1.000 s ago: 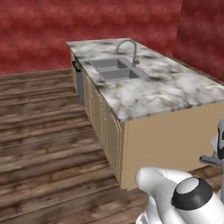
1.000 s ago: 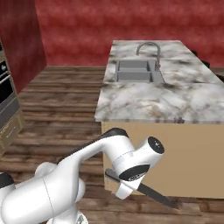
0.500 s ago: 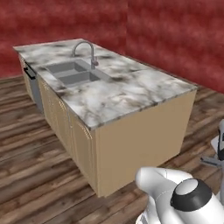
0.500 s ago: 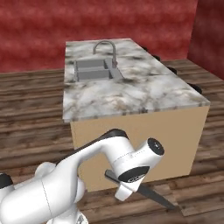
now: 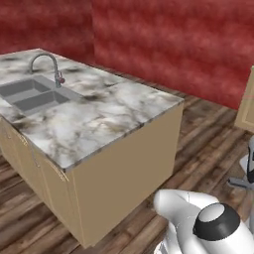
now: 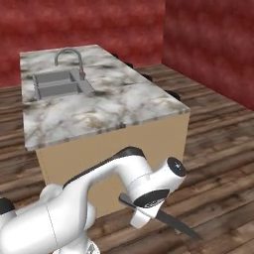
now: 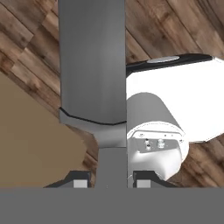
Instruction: Pick up the knife from the drawer and place it on the cutting board. Then place the meat from the plate to the cutting board.
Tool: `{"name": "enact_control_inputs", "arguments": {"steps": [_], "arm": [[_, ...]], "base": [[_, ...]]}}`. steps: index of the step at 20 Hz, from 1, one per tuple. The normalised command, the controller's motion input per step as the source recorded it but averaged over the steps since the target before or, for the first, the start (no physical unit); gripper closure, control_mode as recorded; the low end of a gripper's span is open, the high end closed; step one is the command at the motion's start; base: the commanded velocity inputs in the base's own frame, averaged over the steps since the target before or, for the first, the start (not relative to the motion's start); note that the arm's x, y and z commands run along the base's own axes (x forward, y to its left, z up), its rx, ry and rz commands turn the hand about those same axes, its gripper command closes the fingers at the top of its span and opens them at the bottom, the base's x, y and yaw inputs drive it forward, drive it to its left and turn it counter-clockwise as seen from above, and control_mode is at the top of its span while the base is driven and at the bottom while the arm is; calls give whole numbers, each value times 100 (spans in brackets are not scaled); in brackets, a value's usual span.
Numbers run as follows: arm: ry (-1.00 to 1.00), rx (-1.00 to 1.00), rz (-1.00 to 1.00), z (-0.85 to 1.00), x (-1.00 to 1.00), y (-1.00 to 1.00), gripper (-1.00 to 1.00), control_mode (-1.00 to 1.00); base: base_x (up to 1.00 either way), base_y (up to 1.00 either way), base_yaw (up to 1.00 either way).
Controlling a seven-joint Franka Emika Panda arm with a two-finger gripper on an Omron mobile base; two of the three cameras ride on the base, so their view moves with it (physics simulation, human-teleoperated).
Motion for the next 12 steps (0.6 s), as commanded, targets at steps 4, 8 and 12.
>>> {"name": "enact_control_inputs", "arguments": {"steps": [4,8,12], "arm": [[0,0,0,0,0,0,100,100],[0,0,0,0,0,0,100,100],[0,0,0,0,0,0,100,100]], "base": [[55,-20,-39],[55,-16,-39],[62,-9,-39]]}}
